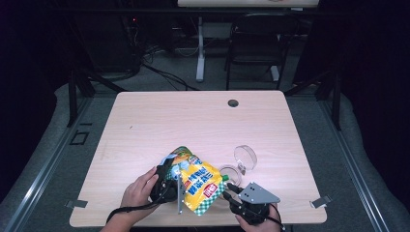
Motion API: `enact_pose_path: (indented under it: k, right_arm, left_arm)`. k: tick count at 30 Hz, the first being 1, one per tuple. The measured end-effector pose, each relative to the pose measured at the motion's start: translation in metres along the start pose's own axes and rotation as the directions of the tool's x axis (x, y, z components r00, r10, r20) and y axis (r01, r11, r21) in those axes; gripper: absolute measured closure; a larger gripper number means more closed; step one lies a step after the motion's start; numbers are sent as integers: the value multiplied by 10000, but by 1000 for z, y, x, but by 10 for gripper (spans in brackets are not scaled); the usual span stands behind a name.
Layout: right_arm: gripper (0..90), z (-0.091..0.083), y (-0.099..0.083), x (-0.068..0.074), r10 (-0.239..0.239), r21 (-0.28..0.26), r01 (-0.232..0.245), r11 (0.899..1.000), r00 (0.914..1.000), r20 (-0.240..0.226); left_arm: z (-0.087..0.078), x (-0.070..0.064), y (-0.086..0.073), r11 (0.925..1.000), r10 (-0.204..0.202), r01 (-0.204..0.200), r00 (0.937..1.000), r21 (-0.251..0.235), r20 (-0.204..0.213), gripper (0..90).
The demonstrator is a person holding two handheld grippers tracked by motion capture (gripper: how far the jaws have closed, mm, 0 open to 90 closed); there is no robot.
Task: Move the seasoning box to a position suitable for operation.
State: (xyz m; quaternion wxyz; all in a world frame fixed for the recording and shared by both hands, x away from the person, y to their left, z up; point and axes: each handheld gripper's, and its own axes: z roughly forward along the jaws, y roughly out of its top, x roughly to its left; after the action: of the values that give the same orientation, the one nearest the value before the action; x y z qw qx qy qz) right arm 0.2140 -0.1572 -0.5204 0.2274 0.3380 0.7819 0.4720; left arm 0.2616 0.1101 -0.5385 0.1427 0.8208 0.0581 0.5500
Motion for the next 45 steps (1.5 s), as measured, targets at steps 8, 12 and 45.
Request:
enact_pose_path:
  k: [8,12,45]
  right_arm:
    - [695,1,0,0,50,-41,-50,10000,10000,-27]
    - [695,1,0,0,63,-57,-63,10000,10000,-36]
    - [641,4,3,8,-512,100,512,9986,9987,-15]
  left_arm:
    - [0,1,0,9998,178,-178,9998,6,-102,560]
    - [-1,2,0,9996,268,-268,9995,12,-143,560]
    - [-3,5,8,9942,1069,-1066,9937,114,-349,561]
